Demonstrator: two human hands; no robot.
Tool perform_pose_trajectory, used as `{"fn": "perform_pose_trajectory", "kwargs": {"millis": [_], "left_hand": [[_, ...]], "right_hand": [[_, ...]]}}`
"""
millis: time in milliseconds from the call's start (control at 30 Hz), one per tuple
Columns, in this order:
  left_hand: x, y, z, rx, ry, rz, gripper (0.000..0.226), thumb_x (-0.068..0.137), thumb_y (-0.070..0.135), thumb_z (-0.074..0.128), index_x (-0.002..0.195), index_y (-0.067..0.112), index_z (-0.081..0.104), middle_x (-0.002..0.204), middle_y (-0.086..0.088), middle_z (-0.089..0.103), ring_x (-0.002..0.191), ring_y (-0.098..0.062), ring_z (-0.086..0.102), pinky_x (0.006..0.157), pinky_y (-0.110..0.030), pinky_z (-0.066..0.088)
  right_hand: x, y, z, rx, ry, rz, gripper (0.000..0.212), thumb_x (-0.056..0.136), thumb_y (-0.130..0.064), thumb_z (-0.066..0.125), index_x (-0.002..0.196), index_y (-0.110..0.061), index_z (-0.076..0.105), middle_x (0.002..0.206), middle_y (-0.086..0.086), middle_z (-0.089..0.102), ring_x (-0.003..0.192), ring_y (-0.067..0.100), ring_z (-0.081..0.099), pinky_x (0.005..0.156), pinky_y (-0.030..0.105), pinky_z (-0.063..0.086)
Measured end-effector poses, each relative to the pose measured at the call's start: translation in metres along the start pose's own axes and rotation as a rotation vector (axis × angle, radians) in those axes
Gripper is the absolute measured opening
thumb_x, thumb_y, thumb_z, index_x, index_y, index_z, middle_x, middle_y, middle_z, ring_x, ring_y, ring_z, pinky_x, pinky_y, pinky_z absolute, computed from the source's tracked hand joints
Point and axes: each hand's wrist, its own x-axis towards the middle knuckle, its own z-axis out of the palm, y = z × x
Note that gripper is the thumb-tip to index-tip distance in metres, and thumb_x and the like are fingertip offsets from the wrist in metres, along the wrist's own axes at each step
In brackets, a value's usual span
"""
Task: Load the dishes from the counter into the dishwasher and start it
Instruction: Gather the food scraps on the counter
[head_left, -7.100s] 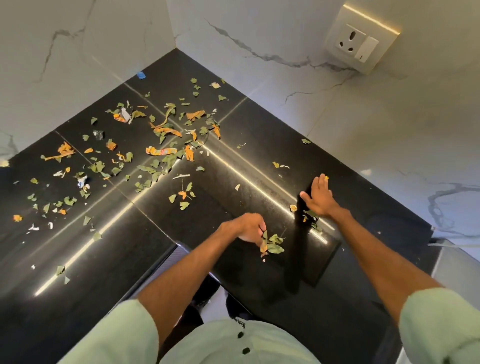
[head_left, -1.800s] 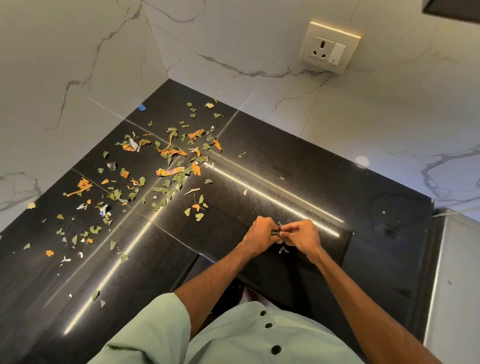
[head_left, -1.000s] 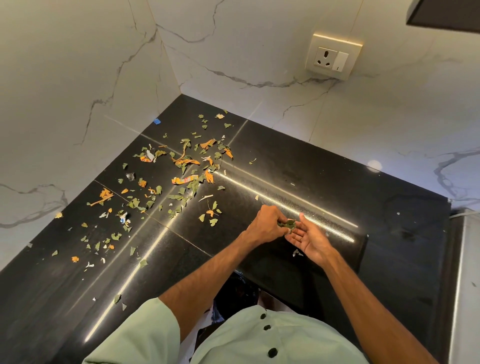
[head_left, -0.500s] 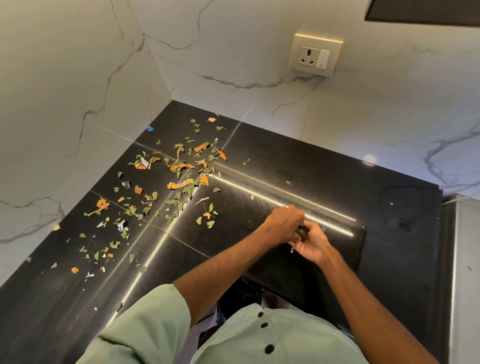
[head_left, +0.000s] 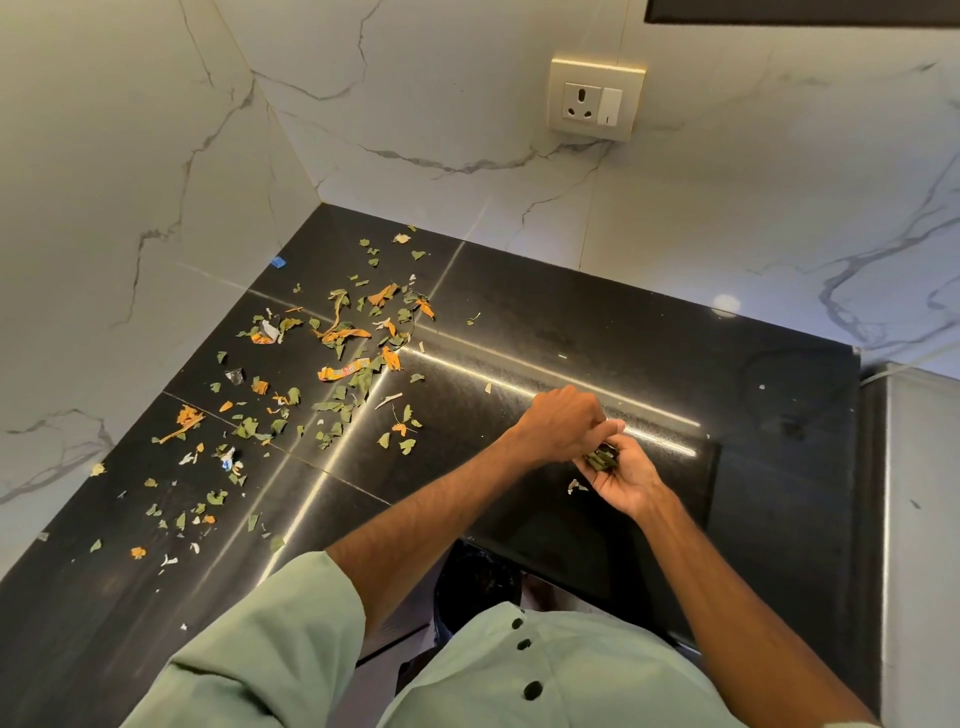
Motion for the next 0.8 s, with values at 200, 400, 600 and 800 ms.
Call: {"fn": "perform_pose_trajectory", "kwargs": {"millis": [200, 400, 600, 800], "left_hand": [[0.000, -0.001, 0.002, 0.030, -0.081, 0.060, 0.010, 0.084, 0.017, 0.071, 0.090, 0.019, 0.079, 0.083, 0.004, 0.074, 0.072, -0.013, 0.067, 0.071, -0.037, 0.060], [0.003, 0.001, 0.004, -0.011, -0.048, 0.072, 0.017, 0.079, 0.011, 0.073, 0.088, 0.024, 0.077, 0.084, 0.011, 0.075, 0.084, -0.010, 0.063, 0.078, -0.037, 0.057], [0.009, -0.009, 0.006, -0.067, -0.032, 0.104, 0.017, 0.081, 0.018, 0.071, 0.091, 0.029, 0.080, 0.112, 0.013, 0.074, 0.108, -0.015, 0.058, 0.094, -0.042, 0.044], [-0.010, -0.031, 0.024, -0.174, 0.019, -0.086, 0.034, 0.084, -0.002, 0.055, 0.109, 0.009, 0.075, 0.108, -0.006, 0.076, 0.099, -0.019, 0.070, 0.094, -0.041, 0.056]], "right_hand": [[-0.008, -0.004, -0.002, 0.010, -0.013, 0.042, 0.025, 0.102, -0.014, 0.048, 0.117, 0.001, 0.061, 0.102, 0.019, 0.072, 0.087, 0.025, 0.074, 0.070, 0.034, 0.063], [-0.010, -0.006, -0.007, 0.021, 0.004, 0.040, 0.024, 0.101, -0.015, 0.051, 0.115, 0.002, 0.061, 0.103, 0.019, 0.071, 0.085, 0.024, 0.074, 0.067, 0.034, 0.063], [-0.012, -0.008, -0.015, 0.016, 0.048, 0.053, 0.018, 0.099, -0.012, 0.057, 0.102, 0.003, 0.065, 0.093, 0.017, 0.069, 0.082, 0.024, 0.071, 0.063, 0.029, 0.062], [-0.011, -0.013, -0.042, 0.170, 0.086, 0.067, 0.009, 0.098, -0.012, 0.055, 0.093, -0.006, 0.059, 0.079, 0.006, 0.060, 0.061, 0.011, 0.060, 0.049, 0.018, 0.053]]}}
